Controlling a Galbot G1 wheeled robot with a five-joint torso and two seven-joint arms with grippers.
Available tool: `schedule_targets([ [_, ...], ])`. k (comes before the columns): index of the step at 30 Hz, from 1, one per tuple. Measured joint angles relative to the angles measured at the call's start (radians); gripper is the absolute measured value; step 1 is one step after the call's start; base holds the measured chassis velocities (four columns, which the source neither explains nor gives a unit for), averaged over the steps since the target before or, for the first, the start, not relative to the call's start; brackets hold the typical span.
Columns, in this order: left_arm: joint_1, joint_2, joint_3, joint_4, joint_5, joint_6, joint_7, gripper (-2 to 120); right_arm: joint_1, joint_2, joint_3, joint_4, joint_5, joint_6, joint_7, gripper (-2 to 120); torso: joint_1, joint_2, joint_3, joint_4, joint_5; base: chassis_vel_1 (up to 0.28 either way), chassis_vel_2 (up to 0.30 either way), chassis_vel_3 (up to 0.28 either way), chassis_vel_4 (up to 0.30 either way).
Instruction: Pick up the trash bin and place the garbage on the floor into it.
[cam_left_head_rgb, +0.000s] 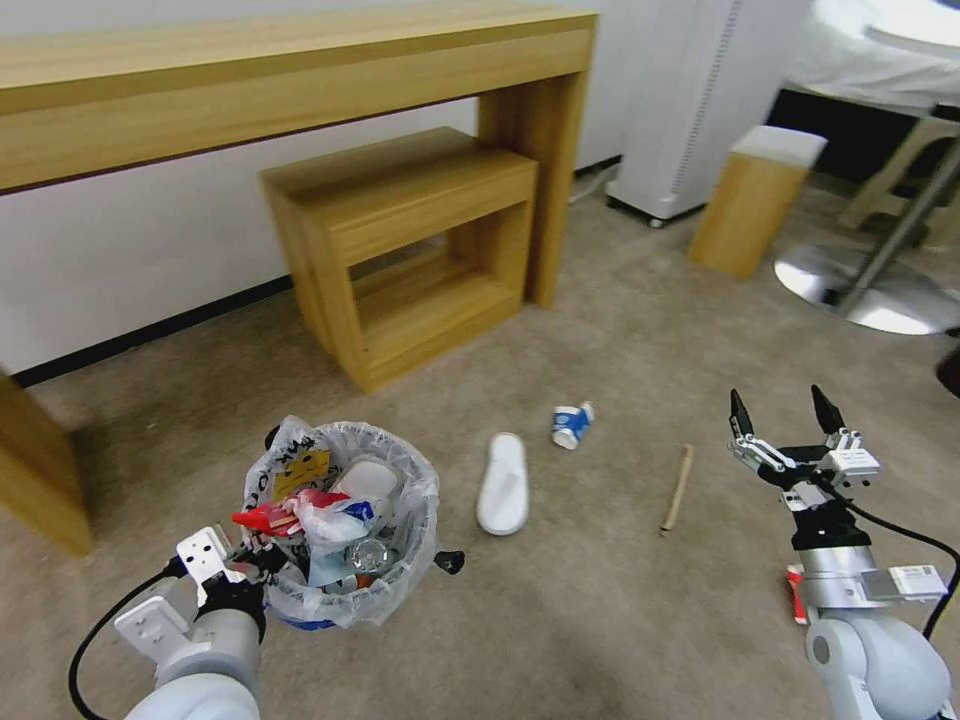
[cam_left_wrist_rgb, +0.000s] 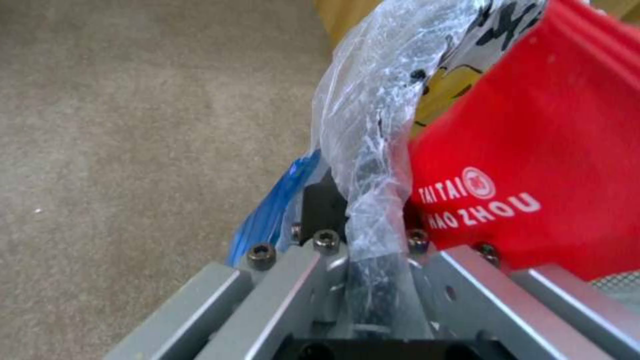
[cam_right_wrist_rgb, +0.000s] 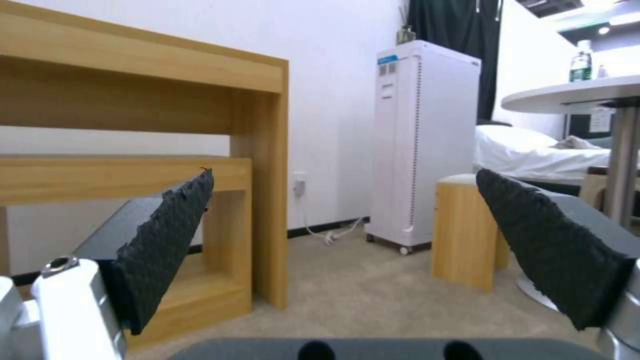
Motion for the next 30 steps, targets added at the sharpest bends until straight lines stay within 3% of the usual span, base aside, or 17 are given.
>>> schedule_targets([
  [30,0.001,0.010,-0.005,-0.006,-0.021,-0.009,-0.009,0,-0.002,0.010,-0.009,0.005,0.000,0.013,-0.016,100,0.000,0.000,0.000,0.0003,0.0000,0.000,0.000,0.000,0.000],
])
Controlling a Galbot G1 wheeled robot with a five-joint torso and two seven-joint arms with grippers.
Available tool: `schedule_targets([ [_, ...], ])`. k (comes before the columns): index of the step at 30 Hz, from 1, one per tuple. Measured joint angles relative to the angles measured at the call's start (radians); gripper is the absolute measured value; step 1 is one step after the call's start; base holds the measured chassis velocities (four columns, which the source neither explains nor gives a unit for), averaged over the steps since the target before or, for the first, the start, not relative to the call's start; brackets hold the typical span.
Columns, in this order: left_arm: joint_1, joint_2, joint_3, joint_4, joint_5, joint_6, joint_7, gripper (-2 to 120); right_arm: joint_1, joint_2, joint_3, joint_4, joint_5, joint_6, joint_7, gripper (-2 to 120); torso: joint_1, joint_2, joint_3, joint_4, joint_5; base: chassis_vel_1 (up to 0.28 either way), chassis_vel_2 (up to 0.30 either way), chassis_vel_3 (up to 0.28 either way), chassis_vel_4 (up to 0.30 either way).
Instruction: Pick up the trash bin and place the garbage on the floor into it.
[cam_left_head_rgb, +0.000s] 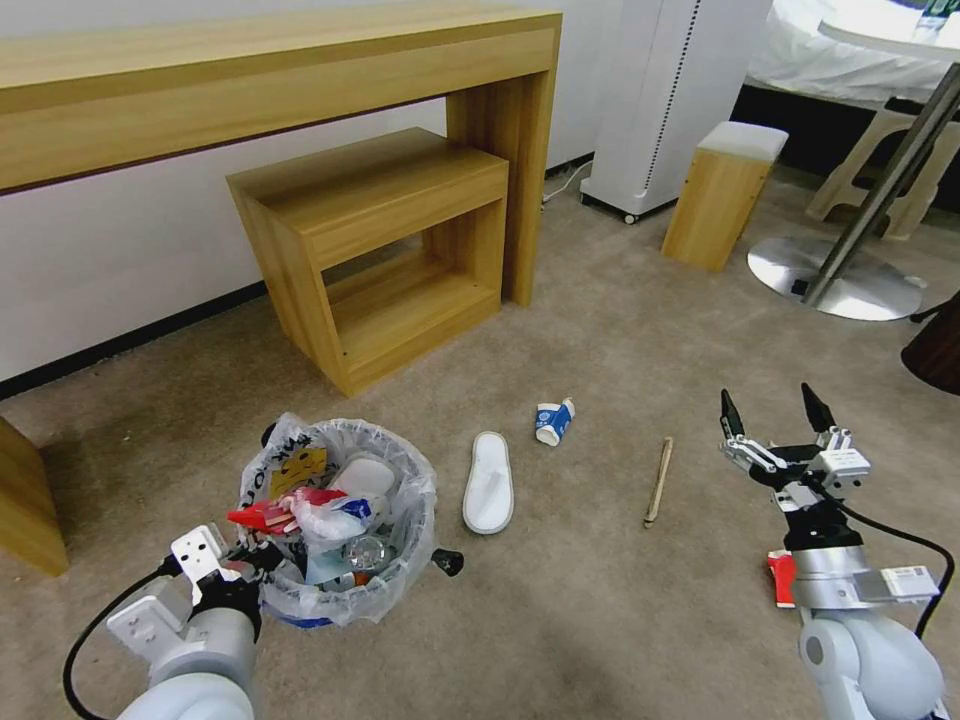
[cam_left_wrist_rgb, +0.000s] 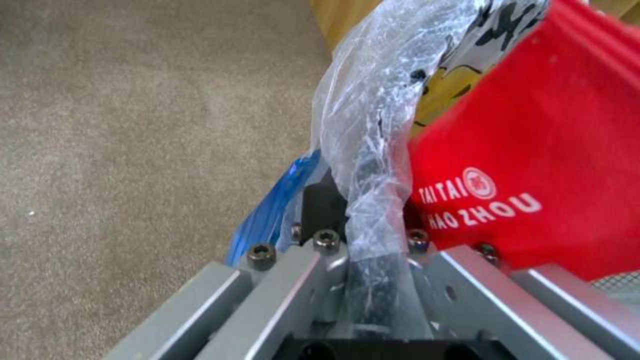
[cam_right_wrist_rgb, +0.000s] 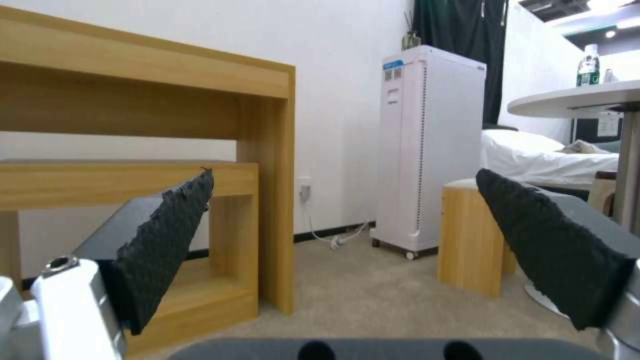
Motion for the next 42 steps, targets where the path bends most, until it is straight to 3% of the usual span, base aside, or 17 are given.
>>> schedule_targets([
  [9,0.002,-0.009,0.003,0.001,0.005,-0.004,0.000,0,0.010,-0.005,-0.003,-0.016,0.007,0.003,-0.001,100,0.000,0.000,0.000,0.0000,0.0001,-0.084,0.074,0.068,-0.077],
  [25,-0.008,-0.005,-0.023,0.009,-0.001,-0.004,-0.009,0,0.010,-0.008,-0.033,-0.023,0.002,0.006,0.013,100,0.000,0.000,0.000,0.0001,0.0001,-0.229,0.242,0.239,-0.242],
  [33,-0.007,-0.004,-0.022,0.009,-0.002,0.000,-0.011,0,-0.002,-0.020,-0.074,-0.014,-0.016,-0.022,0.031,100,0.000,0.000,0.000,-0.0001,0.0001,-0.051,0.071,0.043,-0.062],
  [38,-0.007,-0.007,-0.020,0.009,0.001,0.000,-0.011,0,-0.011,-0.025,-0.107,-0.016,-0.031,-0.049,0.048,100,0.000,0.000,0.000,-0.0001,0.0000,0.023,-0.021,-0.024,0.019],
  [42,-0.005,-0.006,-0.027,0.010,0.001,0.000,-0.011,0,-0.012,-0.049,-0.167,-0.022,-0.045,-0.176,0.113,100,0.000,0.000,0.000,-0.0001,0.0000,0.000,0.000,0.000,0.000],
])
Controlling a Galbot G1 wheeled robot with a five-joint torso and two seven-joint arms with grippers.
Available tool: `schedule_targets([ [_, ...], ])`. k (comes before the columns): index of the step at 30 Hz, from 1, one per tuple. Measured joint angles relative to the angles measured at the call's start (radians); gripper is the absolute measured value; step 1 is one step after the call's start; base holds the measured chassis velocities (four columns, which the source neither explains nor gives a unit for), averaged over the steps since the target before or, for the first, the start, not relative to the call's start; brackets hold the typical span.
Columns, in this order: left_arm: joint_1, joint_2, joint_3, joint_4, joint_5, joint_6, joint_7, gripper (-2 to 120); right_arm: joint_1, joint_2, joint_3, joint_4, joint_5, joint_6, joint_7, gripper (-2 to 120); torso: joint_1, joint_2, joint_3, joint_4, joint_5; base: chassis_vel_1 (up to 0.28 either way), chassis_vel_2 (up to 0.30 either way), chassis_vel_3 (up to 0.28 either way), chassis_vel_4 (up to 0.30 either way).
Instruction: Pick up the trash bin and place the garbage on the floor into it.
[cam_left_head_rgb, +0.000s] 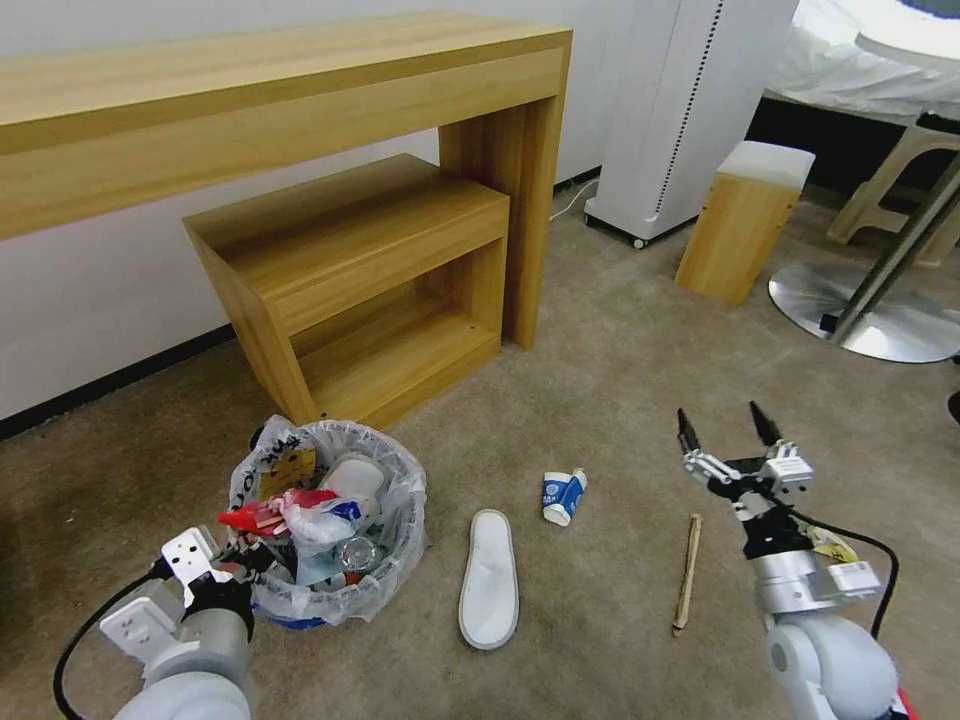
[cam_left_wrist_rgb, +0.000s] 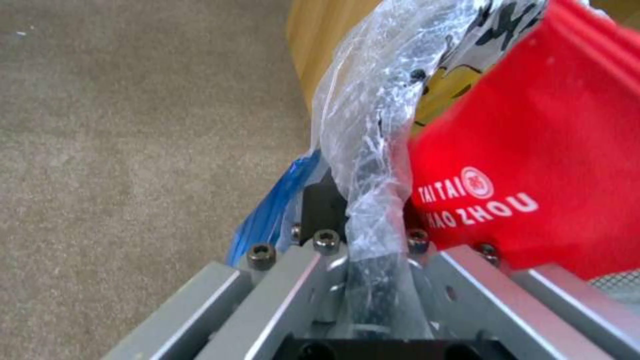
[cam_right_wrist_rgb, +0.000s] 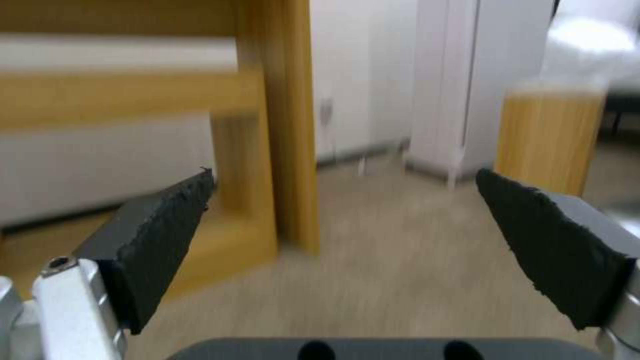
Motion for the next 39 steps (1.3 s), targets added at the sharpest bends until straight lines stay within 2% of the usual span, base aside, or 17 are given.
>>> schedule_targets([
  [2,0.003,0.000,0.000,0.001,0.000,-0.001,0.000,0,0.027,-0.032,-0.059,-0.018,0.046,-0.121,0.044,100,0.000,0.000,0.000,0.0002,0.0000,0.000,0.000,0.000,0.000],
  [3,0.003,0.000,0.000,0.001,0.000,-0.001,0.000,0,0.027,-0.032,-0.059,-0.018,0.046,-0.121,0.044,100,0.000,0.000,0.000,0.0002,0.0000,0.000,0.000,0.000,0.000],
  [6,0.008,-0.004,0.011,-0.001,0.009,-0.003,0.000,0,0.071,-0.068,-0.153,-0.047,0.177,-0.316,0.086,100,0.000,0.000,0.000,0.0002,-0.0003,0.000,0.000,0.000,0.000],
  [7,0.008,-0.004,0.011,-0.001,0.009,-0.003,0.000,0,0.071,-0.068,-0.153,-0.047,0.177,-0.316,0.086,100,0.000,0.000,0.000,0.0002,-0.0003,0.000,0.000,0.000,0.000],
  [11,0.016,-0.005,0.011,-0.006,0.021,-0.005,0.001,0,0.114,-0.072,-0.292,-0.089,0.308,-0.485,0.155,100,0.000,0.000,0.000,0.0001,0.0000,0.000,0.000,0.000,0.000],
  [12,0.016,-0.005,0.011,-0.006,0.021,-0.005,0.001,0,0.114,-0.072,-0.292,-0.089,0.308,-0.485,0.155,100,0.000,0.000,0.000,0.0001,0.0000,0.000,0.000,0.000,0.000],
  [13,0.018,-0.004,0.009,-0.006,0.025,-0.005,0.001,0,0.134,-0.063,-0.335,-0.099,0.357,-0.542,0.202,100,0.000,0.000,0.000,0.0002,0.0000,0.000,0.000,0.000,0.000],
  [16,0.019,-0.004,0.006,-0.006,0.031,-0.006,0.001,0,0.164,-0.054,-0.384,-0.117,0.409,-0.597,0.256,100,0.000,0.000,0.000,0.0002,0.0000,0.000,0.000,0.000,0.000],
  [17,0.019,-0.005,0.006,-0.006,0.036,-0.006,0.001,0,0.194,-0.046,-0.420,-0.132,0.454,-0.648,0.306,100,0.000,0.000,0.000,0.0003,0.0000,0.000,0.000,0.000,0.000],
  [20,0.021,-0.010,0.007,-0.006,0.048,-0.006,0.000,0,0.250,-0.038,-0.457,-0.154,0.555,-0.768,0.431,100,0.000,0.000,0.000,0.0002,-0.0001,0.000,0.000,0.000,0.000],
  [23,0.022,-0.011,0.008,-0.006,0.050,-0.007,0.000,0,0.264,-0.036,-0.461,-0.160,0.577,-0.794,0.459,100,0.000,0.000,0.000,0.0001,0.0000,0.000,0.000,0.000,0.000],
  [25,0.022,-0.018,0.012,-0.004,0.062,-0.008,0.000,0,0.330,-0.036,-0.470,-0.204,0.664,-0.888,0.546,100,0.000,0.000,0.000,0.0001,-0.0001,0.000,0.000,0.000,0.000],
  [31,0.023,-0.030,0.025,-0.001,0.083,-0.013,0.000,0,0.386,-0.038,-0.511,-0.292,0.670,-0.898,0.526,100,0.000,0.000,0.000,0.0001,-0.0001,0.000,0.000,0.000,0.000],
  [34,0.032,-0.040,0.029,0.000,0.099,-0.022,0.003,0,0.421,-0.018,-0.544,-0.373,0.659,-0.896,0.464,100,0.000,0.000,0.000,0.0001,0.0000,0.000,0.000,0.000,0.000],
  [39,0.040,-0.046,0.029,0.001,0.109,-0.030,0.005,0,0.439,-0.003,-0.563,-0.417,0.627,-0.893,0.406,100,0.000,0.000,0.000,0.0002,0.0000,0.000,0.000,0.000,0.000],
])
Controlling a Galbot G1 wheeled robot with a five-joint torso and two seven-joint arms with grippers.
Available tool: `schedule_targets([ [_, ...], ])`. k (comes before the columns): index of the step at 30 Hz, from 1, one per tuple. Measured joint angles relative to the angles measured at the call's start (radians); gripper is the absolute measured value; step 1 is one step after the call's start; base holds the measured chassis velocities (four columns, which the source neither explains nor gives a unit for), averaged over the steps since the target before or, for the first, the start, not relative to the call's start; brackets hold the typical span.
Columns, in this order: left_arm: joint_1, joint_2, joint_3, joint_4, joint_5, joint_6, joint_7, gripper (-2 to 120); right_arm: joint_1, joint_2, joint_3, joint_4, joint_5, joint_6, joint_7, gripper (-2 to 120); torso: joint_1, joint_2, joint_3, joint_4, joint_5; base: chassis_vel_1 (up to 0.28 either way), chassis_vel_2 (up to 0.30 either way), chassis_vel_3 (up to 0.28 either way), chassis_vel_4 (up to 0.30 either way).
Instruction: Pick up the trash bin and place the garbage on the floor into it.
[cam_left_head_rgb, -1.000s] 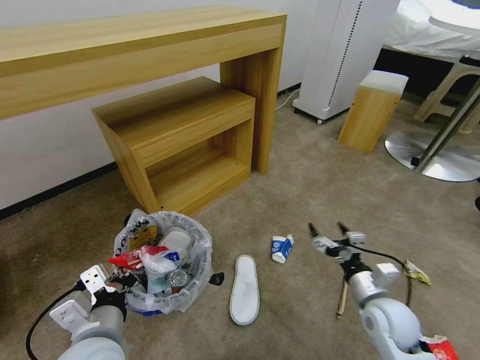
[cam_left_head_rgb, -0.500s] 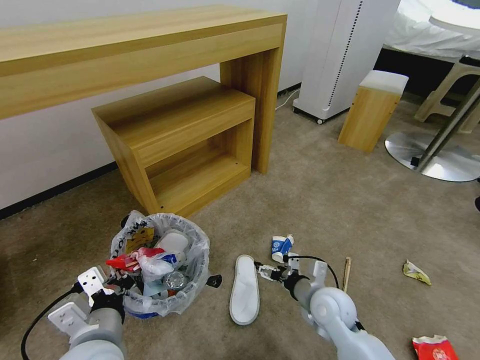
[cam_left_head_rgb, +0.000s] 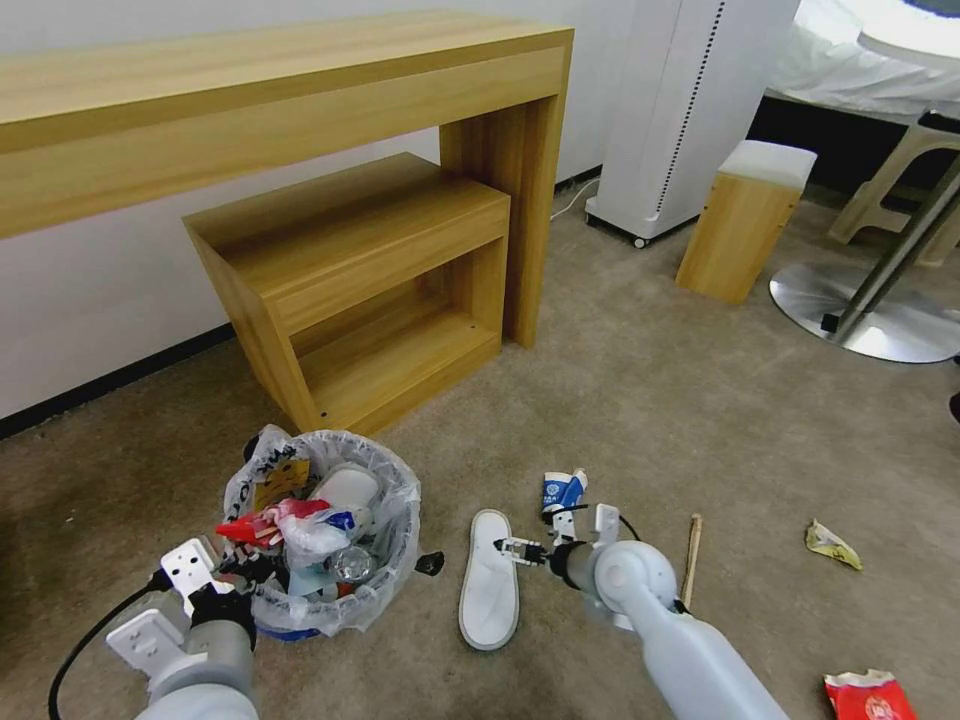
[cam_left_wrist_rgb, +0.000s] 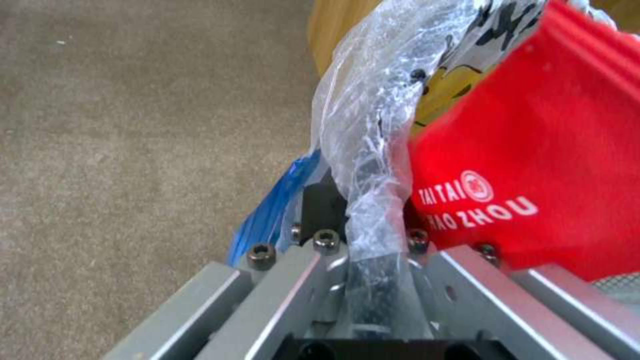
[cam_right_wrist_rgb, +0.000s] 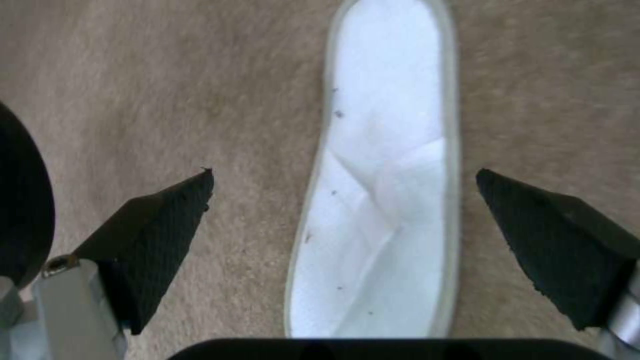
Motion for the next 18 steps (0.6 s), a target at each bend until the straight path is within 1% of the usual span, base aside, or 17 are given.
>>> schedule_targets([
  [1,0.003,-0.004,0.000,0.000,0.005,-0.004,0.001,0,0.008,0.005,-0.009,-0.019,-0.023,0.001,-0.034,100,0.000,0.000,0.000,-0.0001,-0.0001,0.000,0.000,0.000,0.000],
  [6,0.007,-0.013,0.000,0.001,0.014,-0.014,0.002,0,0.028,0.020,-0.033,-0.060,-0.062,0.003,-0.085,100,0.000,0.000,0.000,-0.0001,-0.0001,0.000,0.000,0.000,0.000],
  [15,0.010,-0.019,-0.003,0.000,0.017,-0.016,0.002,0,0.040,0.044,-0.060,-0.103,-0.082,0.005,-0.091,100,0.000,0.000,0.000,0.0000,0.0000,0.000,0.000,0.000,0.000],
  [18,0.011,-0.025,-0.001,0.004,0.022,-0.023,0.002,0,0.040,0.067,-0.068,-0.145,-0.119,0.007,-0.090,100,0.000,0.000,0.000,0.0000,-0.0001,0.000,0.000,0.000,0.000],
])
